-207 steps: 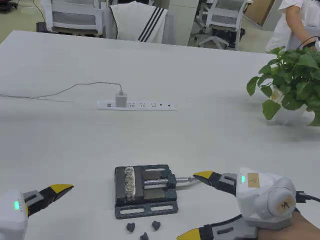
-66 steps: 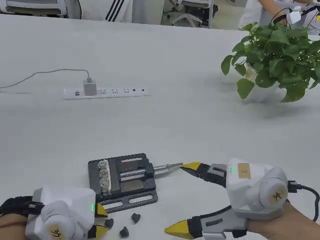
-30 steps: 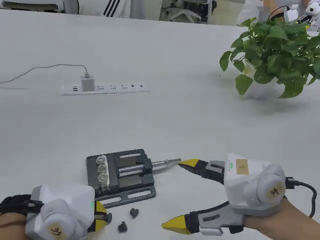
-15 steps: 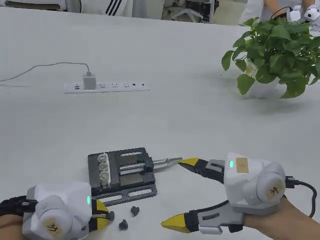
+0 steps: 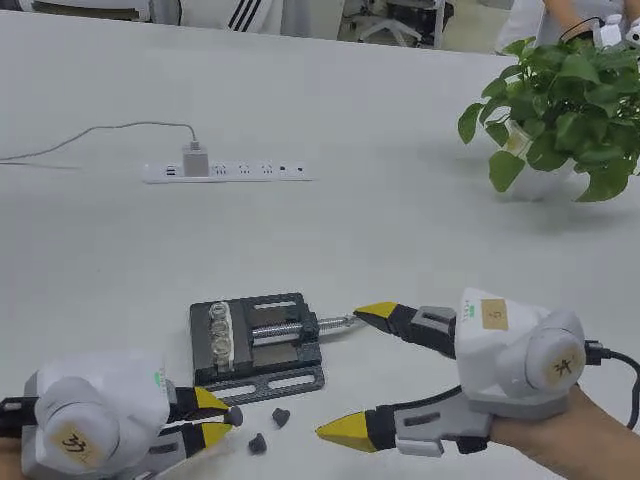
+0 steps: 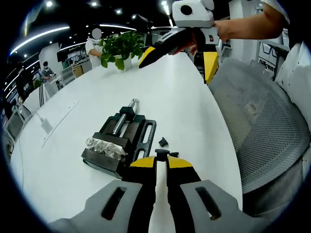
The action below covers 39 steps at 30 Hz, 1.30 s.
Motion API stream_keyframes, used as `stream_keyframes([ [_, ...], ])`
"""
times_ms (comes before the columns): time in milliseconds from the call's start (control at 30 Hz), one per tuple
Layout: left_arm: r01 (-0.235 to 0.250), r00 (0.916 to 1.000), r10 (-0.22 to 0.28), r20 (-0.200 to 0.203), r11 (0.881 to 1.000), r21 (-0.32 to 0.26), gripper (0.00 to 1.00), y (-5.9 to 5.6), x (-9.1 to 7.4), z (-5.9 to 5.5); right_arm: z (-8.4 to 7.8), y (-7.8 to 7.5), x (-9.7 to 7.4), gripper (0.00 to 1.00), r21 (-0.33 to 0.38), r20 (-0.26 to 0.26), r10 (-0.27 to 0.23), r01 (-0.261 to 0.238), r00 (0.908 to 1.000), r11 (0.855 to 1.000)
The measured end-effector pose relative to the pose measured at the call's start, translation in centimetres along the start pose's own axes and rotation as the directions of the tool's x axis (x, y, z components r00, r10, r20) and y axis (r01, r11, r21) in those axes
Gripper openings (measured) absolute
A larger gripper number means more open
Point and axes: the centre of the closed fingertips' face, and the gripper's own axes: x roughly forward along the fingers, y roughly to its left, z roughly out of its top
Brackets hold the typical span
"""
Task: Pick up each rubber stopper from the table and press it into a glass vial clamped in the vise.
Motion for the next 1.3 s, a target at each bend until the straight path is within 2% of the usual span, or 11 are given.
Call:
stream_keyframes([
  [167,-0.023,0.9984,0.024,0.052,0.999,-0.023,0.03,-0.4,-1.6,1.7,1.7,0.8,0.2,0.72,-0.018,0.012,0.023,-0.022,0.9997,1.0],
  [267,-0.044,0.9937,0.051,0.1,0.997,-0.07,0.03,-0.4,-2.6,3.0,1.8,1.4,0.2,0.69,0.07,-0.045,0.058,-0.055,0.9973,0.996],
  [500,-0.068,0.9833,0.084,0.161,0.993,-0.1,0.03,-0.6,-4.4,5.8,4.5,2.6,-0.2,0.65,-0.006,0.001,0.087,-0.087,0.9962,0.996],
  [567,-0.071,0.9782,0.091,0.187,0.991,-0.11,0.03,-0.7,-4.9,6.9,5.6,3.1,-0.4,0.63,-0.029,0.024,0.099,-0.098,0.9948,0.995],
  [700,-0.072,0.9731,0.093,0.211,0.992,-0.108,0.03,-1.1,-5.6,8.5,6.7,3.8,-0.7,0.57,-0.075,0.022,0.119,-0.117,0.9926,0.99],
  [767,-0.07,0.9714,0.092,0.219,0.992,-0.108,0.03,-1.4,-5.9,9.0,7.2,4.1,-0.9,0.54,-0.09,0.022,0.129,-0.126,0.9914,0.988],
  [900,-0.065,0.9732,0.081,0.215,0.994,-0.083,0.03,-2.1,-6.0,9.5,7.8,4.7,-1.1,0.47,-0.107,0.015,0.152,-0.149,0.9883,0.983],
  [1000,-0.062,0.9711,0.078,0.226,0.995,-0.077,0.03,-2.4,-6.3,10.1,8.0,5.2,-1.4,0.39,-0.133,0.005,0.171,-0.169,0.9853,0.977],
  [1167,-0.055,0.9686,0.07,0.239,0.996,-0.068,0.03,-2.9,-6.4,10.9,8.0,6.1,-1.6,0.25,-0.145,-0.014,0.22,-0.22,0.9753,0.965],
  [1300,-0.053,0.9667,0.067,0.247,0.997,-0.064,0.03,-3.0,-6.5,11.3,7.9,6.5,-1.7,0.19,-0.161,-0.033,0.245,-0.247,0.9691,0.956],
])
